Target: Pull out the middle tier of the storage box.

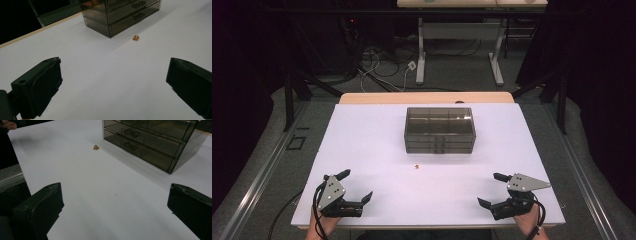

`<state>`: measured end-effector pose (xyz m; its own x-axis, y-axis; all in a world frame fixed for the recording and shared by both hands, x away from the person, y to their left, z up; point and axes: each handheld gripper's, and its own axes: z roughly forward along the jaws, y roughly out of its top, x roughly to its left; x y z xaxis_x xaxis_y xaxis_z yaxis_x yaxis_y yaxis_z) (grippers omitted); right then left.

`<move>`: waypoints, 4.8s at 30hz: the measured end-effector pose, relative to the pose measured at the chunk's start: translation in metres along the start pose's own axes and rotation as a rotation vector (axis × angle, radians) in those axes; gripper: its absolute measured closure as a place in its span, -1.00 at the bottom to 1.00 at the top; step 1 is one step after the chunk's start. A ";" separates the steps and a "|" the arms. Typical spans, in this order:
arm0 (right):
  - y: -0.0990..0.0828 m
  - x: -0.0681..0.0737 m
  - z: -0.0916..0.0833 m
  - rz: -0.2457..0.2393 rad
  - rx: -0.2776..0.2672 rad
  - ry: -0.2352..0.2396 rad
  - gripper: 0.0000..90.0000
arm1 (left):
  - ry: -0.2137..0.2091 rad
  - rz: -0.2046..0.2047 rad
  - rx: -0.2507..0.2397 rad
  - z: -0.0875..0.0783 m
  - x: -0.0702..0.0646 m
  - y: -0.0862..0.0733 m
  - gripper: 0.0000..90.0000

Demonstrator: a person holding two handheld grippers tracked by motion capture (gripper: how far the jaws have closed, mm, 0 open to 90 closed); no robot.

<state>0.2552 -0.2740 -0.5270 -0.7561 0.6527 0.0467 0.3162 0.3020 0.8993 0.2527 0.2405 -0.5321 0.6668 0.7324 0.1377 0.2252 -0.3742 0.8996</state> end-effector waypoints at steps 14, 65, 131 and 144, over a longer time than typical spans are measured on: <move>0.001 0.002 0.003 -0.002 0.021 -0.011 -1.00 | 0.011 -0.005 0.007 0.000 0.002 0.000 -1.00; 0.047 0.020 0.051 0.064 0.184 -0.001 -1.00 | 0.020 0.019 0.015 0.005 0.003 0.000 -1.00; 0.101 -0.002 0.137 0.363 0.388 -0.002 -0.99 | 0.022 0.006 0.018 0.003 0.006 -0.001 -1.00; 0.110 -0.007 0.157 0.461 0.434 -0.017 -0.96 | 0.025 0.006 0.008 0.002 0.007 -0.002 -1.00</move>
<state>0.3853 -0.1358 -0.4965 -0.4786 0.7927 0.3775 0.8135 0.2387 0.5302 0.2586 0.2449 -0.5335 0.6504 0.7440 0.1531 0.2273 -0.3829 0.8954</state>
